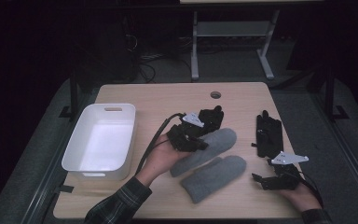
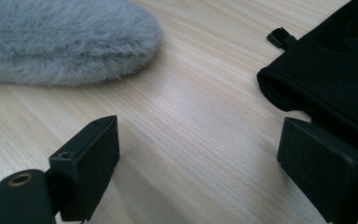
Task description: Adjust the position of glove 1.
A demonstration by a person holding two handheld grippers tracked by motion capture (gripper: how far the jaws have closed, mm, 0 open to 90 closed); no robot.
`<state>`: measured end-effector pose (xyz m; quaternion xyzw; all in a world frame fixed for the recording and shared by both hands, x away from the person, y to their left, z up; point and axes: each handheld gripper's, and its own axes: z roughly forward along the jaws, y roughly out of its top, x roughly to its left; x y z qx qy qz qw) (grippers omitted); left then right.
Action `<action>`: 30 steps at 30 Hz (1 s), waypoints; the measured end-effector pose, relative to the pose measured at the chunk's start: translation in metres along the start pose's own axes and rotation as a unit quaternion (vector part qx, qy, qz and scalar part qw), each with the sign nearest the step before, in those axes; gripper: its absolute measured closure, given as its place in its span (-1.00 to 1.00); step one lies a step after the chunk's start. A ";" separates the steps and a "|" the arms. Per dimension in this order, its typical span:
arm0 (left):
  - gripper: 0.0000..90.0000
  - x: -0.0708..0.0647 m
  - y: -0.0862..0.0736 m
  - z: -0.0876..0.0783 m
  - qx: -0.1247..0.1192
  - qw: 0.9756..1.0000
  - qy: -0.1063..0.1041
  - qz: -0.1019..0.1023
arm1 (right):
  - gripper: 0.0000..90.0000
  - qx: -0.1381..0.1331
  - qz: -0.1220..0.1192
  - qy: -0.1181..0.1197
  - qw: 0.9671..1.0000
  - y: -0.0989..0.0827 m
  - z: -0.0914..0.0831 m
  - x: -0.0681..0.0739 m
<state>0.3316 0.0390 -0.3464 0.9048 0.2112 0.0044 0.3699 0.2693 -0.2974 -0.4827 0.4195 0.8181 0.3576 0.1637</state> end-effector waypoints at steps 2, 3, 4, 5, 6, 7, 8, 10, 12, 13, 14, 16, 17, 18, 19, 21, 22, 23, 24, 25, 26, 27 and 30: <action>0.90 -0.004 0.001 0.005 0.005 1.000 -0.008 0.006 | -0.72 0.000 0.000 0.000 1.000 0.000 0.000 0.000; 0.90 -0.007 0.002 0.008 0.008 1.000 -0.010 0.007 | -0.72 0.000 0.000 0.000 1.000 0.000 0.000 0.000; 0.90 -0.008 0.002 0.010 0.013 1.000 -0.013 0.014 | -0.72 0.000 0.000 0.000 1.000 0.000 0.000 0.000; 0.90 -0.010 0.002 0.013 0.011 1.000 -0.016 0.010 | -0.72 0.000 0.000 0.000 1.000 0.000 0.000 0.000; 0.90 -0.011 0.002 0.017 0.013 1.000 -0.018 0.011 | -0.72 0.000 0.000 0.000 1.000 0.000 0.000 0.000; 0.90 -0.012 0.002 0.021 0.016 1.000 -0.020 0.011 | -0.72 0.000 0.001 0.000 1.000 0.000 0.000 0.000; 0.90 -0.012 0.002 0.024 0.018 1.000 -0.022 0.009 | -0.72 0.000 0.000 0.000 1.000 0.000 0.000 0.000; 0.90 -0.012 0.001 0.032 0.024 0.999 -0.027 0.010 | -0.72 0.000 0.000 0.000 1.000 0.000 0.000 0.000; 0.90 -0.012 0.001 0.039 0.030 0.999 -0.030 0.009 | -0.72 0.000 0.000 0.000 1.000 0.000 0.000 0.000; 0.90 -0.012 0.000 0.043 0.034 0.999 -0.031 0.008 | -0.72 0.000 0.000 0.000 1.000 0.000 0.000 0.000; 0.90 -0.012 0.000 0.047 0.037 0.999 -0.032 0.006 | -0.72 0.000 0.000 0.000 1.000 0.000 0.000 0.000; 0.90 -0.013 -0.001 0.056 0.045 0.998 -0.036 0.005 | -0.72 0.000 0.000 0.000 1.000 0.000 0.000 0.000; 0.89 -0.013 -0.001 0.059 0.047 0.998 -0.037 0.006 | -0.72 0.000 0.000 0.000 1.000 0.000 0.000 0.000; 0.89 -0.014 -0.002 0.063 0.051 0.998 -0.038 0.007 | -0.72 0.000 0.000 0.000 1.000 0.000 0.000 0.000; 0.89 -0.015 -0.002 0.066 0.057 0.998 -0.037 0.010 | -0.72 0.000 0.000 0.000 1.000 0.000 0.000 0.000; 0.88 -0.016 -0.003 0.073 0.065 0.997 -0.041 0.014 | -0.72 0.000 0.000 0.000 1.000 0.000 0.000 0.000; 0.87 -0.016 -0.003 0.076 0.068 0.997 -0.044 0.017 | -0.72 0.000 0.000 0.000 1.000 0.000 0.000 0.000; 0.86 -0.017 -0.004 0.078 0.067 0.997 -0.045 0.015 | -0.72 0.000 0.000 0.000 1.000 0.000 0.000 0.000; 0.84 -0.017 -0.004 0.079 0.070 0.996 -0.044 0.019 | -0.72 0.000 0.000 0.000 1.000 0.000 0.000 0.000; 0.81 -0.017 -0.004 0.079 0.068 0.997 -0.044 0.021 | -0.72 0.000 0.000 0.000 1.000 0.000 0.000 0.000; 0.76 -0.017 -0.004 0.078 0.063 0.997 -0.045 0.020 | -0.72 0.000 0.000 0.000 1.000 0.000 0.000 0.000; 0.69 -0.016 -0.003 0.077 0.060 0.997 -0.044 0.025 | -0.72 0.000 0.000 0.000 1.000 0.000 0.000 0.000; 0.46 -0.016 -0.002 0.070 0.046 0.998 -0.043 0.029 | -0.72 0.000 0.001 0.001 1.000 0.000 0.000 0.000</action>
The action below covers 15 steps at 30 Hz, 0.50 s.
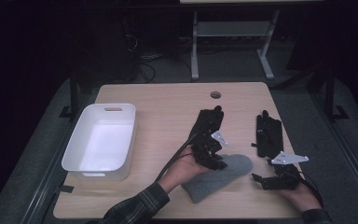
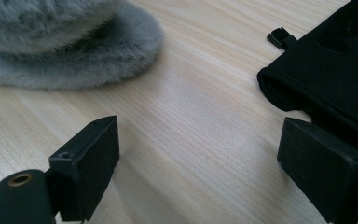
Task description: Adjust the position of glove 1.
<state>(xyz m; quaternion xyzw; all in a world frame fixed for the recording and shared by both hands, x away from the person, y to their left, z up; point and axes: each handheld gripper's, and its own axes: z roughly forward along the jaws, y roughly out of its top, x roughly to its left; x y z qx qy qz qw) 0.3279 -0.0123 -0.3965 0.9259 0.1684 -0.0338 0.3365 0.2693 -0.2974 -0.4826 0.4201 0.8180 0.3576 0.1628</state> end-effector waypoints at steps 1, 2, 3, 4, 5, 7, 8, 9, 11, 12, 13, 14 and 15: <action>0.42 0.000 0.000 -0.003 -0.007 1.000 0.001 -0.001 | -0.72 0.000 0.000 0.000 1.000 0.000 0.000 0.000; 0.39 0.001 -0.001 -0.007 -0.013 1.000 0.001 -0.002 | -0.70 0.000 0.000 -0.001 1.000 0.000 0.000 0.000; 0.38 0.003 -0.002 -0.011 -0.017 1.000 0.001 -0.002 | -0.69 -0.001 0.000 -0.002 1.000 0.000 0.000 0.000; 0.34 0.005 -0.004 -0.015 -0.021 1.000 0.003 -0.003 | -0.67 -0.002 0.000 -0.002 1.000 -0.001 -0.001 0.000; 0.31 0.007 -0.005 -0.020 -0.027 1.000 0.007 -0.003 | -0.62 -0.001 0.001 -0.002 1.000 -0.001 -0.001 0.000; 0.29 0.014 -0.010 -0.031 -0.040 0.999 0.018 -0.007 | -0.43 0.005 0.002 0.000 1.000 0.001 -0.005 -0.002; 0.28 0.018 -0.013 -0.036 -0.045 0.999 0.025 -0.011 | -0.38 0.003 0.009 0.003 1.000 0.002 -0.007 -0.004; 0.28 0.022 -0.016 -0.039 -0.046 0.998 0.032 -0.014 | -0.28 -0.001 0.016 0.004 1.000 0.003 -0.010 -0.005; 0.27 0.033 -0.025 -0.048 -0.049 0.997 0.049 -0.024 | -0.15 -0.012 0.021 0.004 1.000 0.005 -0.017 -0.004; 0.26 0.038 -0.029 -0.051 -0.051 0.997 0.054 -0.031 | -0.12 -0.018 0.020 0.006 1.000 0.007 -0.020 -0.004; 0.25 0.042 -0.033 -0.052 -0.051 0.996 0.056 -0.037 | -0.08 -0.023 0.020 0.011 0.999 0.009 -0.023 -0.002; 0.24 0.046 -0.038 -0.054 -0.050 0.996 0.060 -0.044 | -0.06 -0.027 0.020 0.013 0.999 0.010 -0.024 -0.001; 0.24 0.051 -0.043 -0.055 -0.050 0.995 0.065 -0.050 | -0.04 -0.030 0.019 0.015 0.999 0.012 -0.026 0.001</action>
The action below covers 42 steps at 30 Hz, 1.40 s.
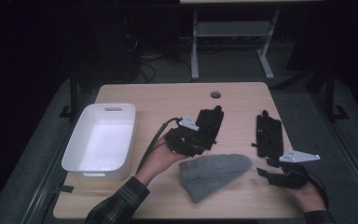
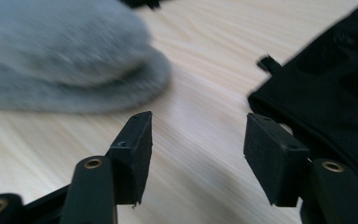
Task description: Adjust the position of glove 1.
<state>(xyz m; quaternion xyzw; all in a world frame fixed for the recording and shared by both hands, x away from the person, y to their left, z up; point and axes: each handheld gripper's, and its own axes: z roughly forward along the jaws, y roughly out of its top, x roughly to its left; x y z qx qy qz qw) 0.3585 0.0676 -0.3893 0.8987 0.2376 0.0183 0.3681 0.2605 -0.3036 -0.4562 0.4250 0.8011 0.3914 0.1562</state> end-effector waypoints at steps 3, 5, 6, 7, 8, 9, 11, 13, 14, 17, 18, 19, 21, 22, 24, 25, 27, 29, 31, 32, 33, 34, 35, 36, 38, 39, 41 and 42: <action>0.22 0.010 -0.015 0.000 0.007 1.000 0.001 -0.021 | -0.04 0.004 -0.005 0.009 1.000 0.003 0.001 0.007; 0.18 0.013 -0.023 0.001 0.008 1.000 -0.004 -0.030 | -0.05 0.008 -0.011 0.012 1.000 0.004 0.002 0.010; 0.15 0.014 -0.027 0.001 0.013 0.999 -0.003 -0.030 | -0.06 0.009 -0.011 0.013 1.000 0.004 0.002 0.011; 0.13 0.014 -0.030 0.001 0.014 0.999 -0.004 -0.032 | -0.07 0.009 -0.011 0.014 1.000 0.004 0.003 0.011; 0.10 0.014 -0.034 -0.001 0.015 0.999 -0.006 -0.033 | -0.07 0.010 -0.012 0.015 1.000 0.004 0.003 0.012; 0.09 0.013 -0.037 -0.002 0.013 0.999 -0.006 -0.035 | -0.07 0.011 -0.012 0.015 1.000 0.004 0.004 0.012; 0.07 0.011 -0.042 -0.009 0.011 0.999 -0.011 -0.032 | -0.07 0.011 -0.013 0.013 1.000 0.003 0.003 0.011; 0.06 0.006 -0.045 -0.015 0.000 0.999 -0.017 -0.033 | -0.07 0.011 -0.009 0.013 1.000 0.003 0.003 0.011; 0.05 -0.002 -0.048 -0.020 -0.005 0.999 -0.023 -0.025 | -0.08 0.011 -0.008 0.013 1.000 0.003 0.003 0.011; 0.03 -0.014 -0.053 -0.028 -0.008 0.999 -0.035 -0.005 | -0.08 0.019 -0.008 0.015 1.000 0.000 0.004 0.010; 0.03 -0.018 -0.055 -0.030 -0.010 0.999 -0.039 -0.003 | -0.08 0.022 -0.006 0.015 1.000 0.000 0.005 0.011; 0.02 -0.021 -0.057 -0.032 -0.010 0.999 -0.042 0.001 | -0.08 0.024 -0.007 0.016 1.000 -0.001 0.006 0.010; 0.00 -0.027 -0.061 -0.034 -0.014 0.999 -0.048 0.009 | -0.08 0.029 -0.005 0.015 0.999 -0.002 0.007 0.009; 0.00 -0.029 -0.062 -0.034 -0.015 0.999 -0.051 0.011 | -0.08 0.030 -0.002 0.016 0.999 -0.003 0.008 0.009; -0.01 -0.032 -0.065 -0.031 -0.012 0.998 -0.055 0.021 | -0.08 0.036 0.000 0.017 0.999 -0.004 0.009 0.008; -0.02 -0.033 -0.066 -0.028 -0.008 0.998 -0.057 0.020 | -0.08 0.039 0.002 0.016 0.999 -0.004 0.010 0.008; -0.02 -0.034 -0.067 -0.021 0.000 0.998 -0.053 0.022 | -0.09 0.044 0.003 0.017 0.999 -0.006 0.013 0.006; 0.04 -0.035 -0.069 -0.016 0.013 0.999 -0.040 0.031 | -0.09 0.049 0.006 0.018 0.999 -0.007 0.014 0.006; 0.21 -0.035 -0.071 -0.012 0.017 0.998 -0.043 0.031 | -0.09 0.049 0.005 0.018 0.999 -0.008 0.015 0.004; 0.28 -0.035 -0.072 -0.011 0.018 0.998 -0.045 0.030 | -0.09 0.049 0.007 0.019 0.999 -0.008 0.015 0.004; 0.36 -0.035 -0.072 -0.011 0.020 0.998 -0.045 0.032 | -0.09 0.050 0.007 0.019 0.999 -0.008 0.015 0.003; 0.44 -0.036 -0.072 -0.010 0.022 0.998 -0.046 0.036 | -0.09 0.049 0.008 0.019 0.999 -0.009 0.015 0.003; 0.53 -0.037 -0.072 -0.011 0.022 0.998 -0.045 0.036 | -0.09 0.048 0.006 0.020 0.999 -0.009 0.015 0.002; 0.60 -0.037 -0.071 -0.011 0.023 0.998 -0.044 0.040 | -0.09 0.048 0.007 0.020 0.999 -0.009 0.015 0.002; 0.66 -0.040 -0.068 -0.013 0.024 0.998 -0.041 0.044 | -0.09 0.047 0.006 0.021 0.999 -0.009 0.015 0.002; 0.68 -0.041 -0.067 -0.015 0.023 0.998 -0.036 0.048 | -0.09 0.047 0.007 0.021 0.999 -0.009 0.015 0.002; 0.69 -0.042 -0.063 -0.020 0.013 0.998 -0.040 0.039 | -0.09 0.047 0.006 0.021 0.999 -0.009 0.015 0.002; 0.69 -0.043 -0.061 -0.023 0.008 0.998 -0.044 0.034 | -0.09 0.046 0.006 0.021 0.999 -0.009 0.015 0.002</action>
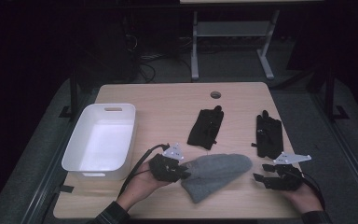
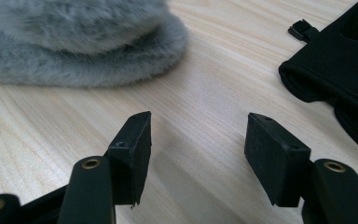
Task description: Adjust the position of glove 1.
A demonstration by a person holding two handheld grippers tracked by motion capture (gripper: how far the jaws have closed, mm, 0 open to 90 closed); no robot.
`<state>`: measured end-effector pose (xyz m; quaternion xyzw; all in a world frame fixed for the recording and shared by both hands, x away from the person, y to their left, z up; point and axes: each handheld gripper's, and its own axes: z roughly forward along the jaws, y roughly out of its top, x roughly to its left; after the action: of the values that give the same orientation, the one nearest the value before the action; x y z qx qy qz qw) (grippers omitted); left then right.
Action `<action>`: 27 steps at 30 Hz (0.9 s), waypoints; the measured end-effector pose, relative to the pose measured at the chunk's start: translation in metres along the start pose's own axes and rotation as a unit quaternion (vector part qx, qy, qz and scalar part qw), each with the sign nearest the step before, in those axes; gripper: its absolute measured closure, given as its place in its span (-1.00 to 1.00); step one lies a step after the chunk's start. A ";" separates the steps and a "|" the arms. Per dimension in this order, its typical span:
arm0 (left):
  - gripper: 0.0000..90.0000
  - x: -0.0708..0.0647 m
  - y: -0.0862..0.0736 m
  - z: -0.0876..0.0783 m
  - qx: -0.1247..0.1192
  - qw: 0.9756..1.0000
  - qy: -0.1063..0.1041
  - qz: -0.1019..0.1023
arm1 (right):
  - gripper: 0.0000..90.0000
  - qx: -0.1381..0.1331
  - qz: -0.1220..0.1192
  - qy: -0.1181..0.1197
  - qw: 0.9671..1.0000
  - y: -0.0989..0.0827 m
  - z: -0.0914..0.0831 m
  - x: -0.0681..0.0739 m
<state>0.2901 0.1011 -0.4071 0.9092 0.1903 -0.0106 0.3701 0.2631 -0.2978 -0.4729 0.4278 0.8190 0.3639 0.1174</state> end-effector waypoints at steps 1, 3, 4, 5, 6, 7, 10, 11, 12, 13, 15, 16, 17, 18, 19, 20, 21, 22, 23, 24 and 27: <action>0.68 -0.001 0.002 -0.003 -0.004 1.000 0.000 -0.001 | -0.09 -0.001 0.001 0.000 1.000 0.000 0.000 0.000; 0.68 -0.006 0.007 -0.009 -0.016 1.000 0.004 -0.001 | -0.09 -0.001 0.001 0.000 1.000 0.000 0.000 0.000; 0.68 -0.009 0.010 -0.012 -0.021 1.000 0.004 -0.001 | -0.09 -0.001 0.002 0.000 1.000 0.000 0.000 0.000; 0.68 -0.011 0.013 -0.015 -0.025 1.000 0.005 -0.001 | -0.09 -0.001 0.002 0.000 1.000 0.000 0.000 0.000; 0.68 -0.015 0.016 -0.016 -0.028 1.000 0.001 -0.002 | -0.09 -0.001 0.000 -0.001 1.000 0.000 0.000 0.000; 0.68 -0.018 0.017 -0.016 -0.026 1.000 -0.003 -0.003 | -0.09 -0.001 0.000 -0.001 1.000 0.000 0.000 0.000; 0.67 -0.026 0.018 -0.010 -0.016 1.000 -0.014 -0.004 | -0.09 -0.001 0.001 -0.001 1.000 0.000 0.000 0.000; 0.67 -0.027 0.017 -0.007 -0.013 1.000 -0.018 -0.003 | -0.09 -0.001 0.001 -0.001 1.000 0.000 0.000 0.000; 0.67 -0.028 0.015 -0.003 -0.009 1.000 -0.021 -0.008 | -0.09 -0.001 0.000 -0.001 1.000 0.000 0.000 0.000; 0.66 -0.028 0.013 0.001 -0.004 1.000 -0.026 -0.009 | -0.09 -0.001 0.000 -0.001 1.000 0.000 0.000 0.000; 0.61 -0.027 0.009 0.006 -0.001 0.999 -0.045 -0.017 | -0.09 0.000 0.001 0.000 1.000 0.000 0.000 0.001; 0.57 -0.027 0.009 0.006 -0.001 0.999 -0.050 -0.017 | -0.09 0.000 0.000 0.001 1.000 0.000 0.000 0.001; 0.51 -0.027 0.008 0.006 -0.005 0.998 -0.056 -0.015 | -0.09 0.000 0.000 0.001 1.000 0.000 0.000 0.001; 0.45 -0.027 0.009 0.005 -0.007 0.998 -0.062 -0.013 | -0.09 0.001 0.000 0.001 1.000 0.000 0.000 0.001; 0.40 -0.027 0.009 0.003 -0.016 0.997 -0.069 -0.014 | -0.09 0.002 0.000 0.002 1.000 0.001 0.000 0.001; 0.36 -0.026 0.010 0.000 -0.024 0.997 -0.073 -0.015 | -0.08 0.001 0.001 0.004 1.000 0.001 0.000 0.002; 0.34 -0.025 0.012 -0.004 -0.036 0.996 -0.075 -0.016 | -0.06 0.001 0.001 0.005 1.000 0.001 -0.001 0.003; 0.34 -0.025 0.014 -0.008 -0.040 0.997 -0.070 -0.015 | -0.04 0.002 0.004 0.007 1.000 0.002 -0.003 0.004; 0.38 -0.023 0.015 -0.011 -0.045 0.997 -0.060 -0.011 | -0.01 -0.001 0.003 0.009 1.000 0.002 -0.004 0.005; 0.45 -0.021 0.017 -0.014 -0.048 0.998 -0.049 -0.010 | 0.05 -0.002 0.006 0.014 1.000 0.004 -0.006 0.006; 0.62 -0.005 0.018 -0.016 -0.050 0.998 -0.026 -0.025 | 0.19 -0.006 0.007 0.033 0.999 0.008 -0.009 0.013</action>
<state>0.2900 0.0981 -0.3825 0.8838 0.2036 -0.0342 0.4198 0.2555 -0.2892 -0.4598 0.4207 0.8174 0.3832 0.0901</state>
